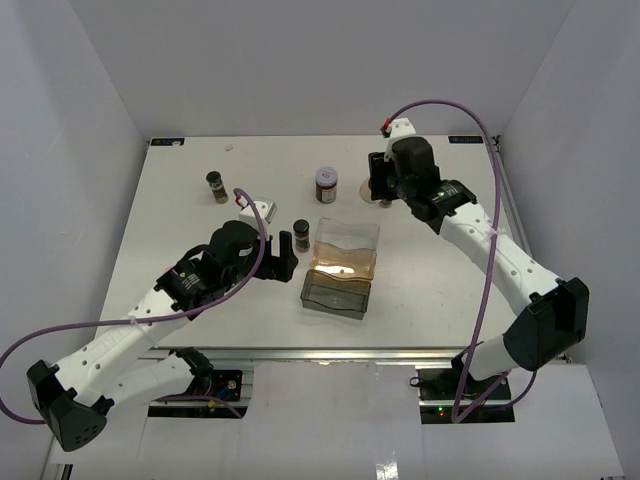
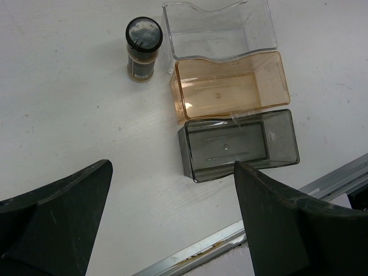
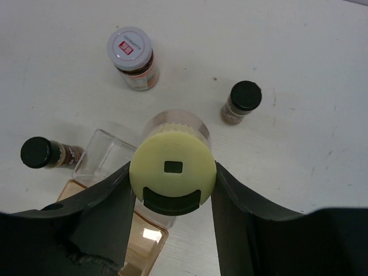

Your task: Organize the condiment bottles

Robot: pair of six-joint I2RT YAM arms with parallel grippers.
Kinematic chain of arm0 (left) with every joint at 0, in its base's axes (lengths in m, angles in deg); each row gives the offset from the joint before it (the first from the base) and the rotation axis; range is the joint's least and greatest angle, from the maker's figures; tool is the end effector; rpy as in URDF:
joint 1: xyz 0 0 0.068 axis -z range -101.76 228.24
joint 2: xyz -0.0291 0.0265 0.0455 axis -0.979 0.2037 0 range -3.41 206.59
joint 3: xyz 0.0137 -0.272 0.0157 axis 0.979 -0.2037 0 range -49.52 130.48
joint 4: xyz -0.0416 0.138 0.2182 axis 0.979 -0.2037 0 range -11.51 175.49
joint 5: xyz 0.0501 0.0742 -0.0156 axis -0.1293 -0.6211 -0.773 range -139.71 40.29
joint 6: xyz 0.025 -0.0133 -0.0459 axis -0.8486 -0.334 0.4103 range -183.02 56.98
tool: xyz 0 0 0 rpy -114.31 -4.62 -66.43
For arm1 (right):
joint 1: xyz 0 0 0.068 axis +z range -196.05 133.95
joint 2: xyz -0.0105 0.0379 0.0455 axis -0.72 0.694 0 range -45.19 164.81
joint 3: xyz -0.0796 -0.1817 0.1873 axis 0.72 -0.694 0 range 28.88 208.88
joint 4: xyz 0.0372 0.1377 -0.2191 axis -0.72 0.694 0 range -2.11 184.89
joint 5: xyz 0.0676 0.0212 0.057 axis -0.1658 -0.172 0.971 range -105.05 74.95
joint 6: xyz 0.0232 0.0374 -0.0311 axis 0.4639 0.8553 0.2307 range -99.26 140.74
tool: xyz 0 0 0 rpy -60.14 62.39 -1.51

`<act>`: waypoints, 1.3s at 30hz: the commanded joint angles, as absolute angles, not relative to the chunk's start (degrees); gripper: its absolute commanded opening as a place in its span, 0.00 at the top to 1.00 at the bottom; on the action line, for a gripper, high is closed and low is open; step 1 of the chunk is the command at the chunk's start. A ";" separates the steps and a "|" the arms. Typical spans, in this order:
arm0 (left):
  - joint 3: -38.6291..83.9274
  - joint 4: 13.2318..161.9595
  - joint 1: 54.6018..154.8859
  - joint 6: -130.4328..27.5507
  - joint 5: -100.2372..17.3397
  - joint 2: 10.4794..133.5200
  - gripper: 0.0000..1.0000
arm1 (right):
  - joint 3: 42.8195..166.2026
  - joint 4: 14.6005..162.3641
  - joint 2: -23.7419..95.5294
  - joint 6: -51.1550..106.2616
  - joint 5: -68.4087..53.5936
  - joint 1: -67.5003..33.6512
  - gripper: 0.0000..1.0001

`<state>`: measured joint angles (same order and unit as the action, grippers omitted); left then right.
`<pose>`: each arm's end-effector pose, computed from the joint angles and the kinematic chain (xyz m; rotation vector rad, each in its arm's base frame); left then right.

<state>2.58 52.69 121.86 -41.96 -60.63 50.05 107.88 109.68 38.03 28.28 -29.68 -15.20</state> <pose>0.1489 -0.1327 0.3186 0.3188 2.1652 -0.4430 0.2923 0.1640 0.3700 -0.2478 1.9976 0.1688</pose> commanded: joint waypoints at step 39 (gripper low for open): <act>2.60 52.36 121.75 -40.87 -64.74 47.22 0.02 | 102.36 97.56 52.72 26.45 -26.83 -4.04 0.92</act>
<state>2.58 52.48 121.86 -41.24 -63.93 48.45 102.04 102.59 52.55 26.32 -26.64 -4.29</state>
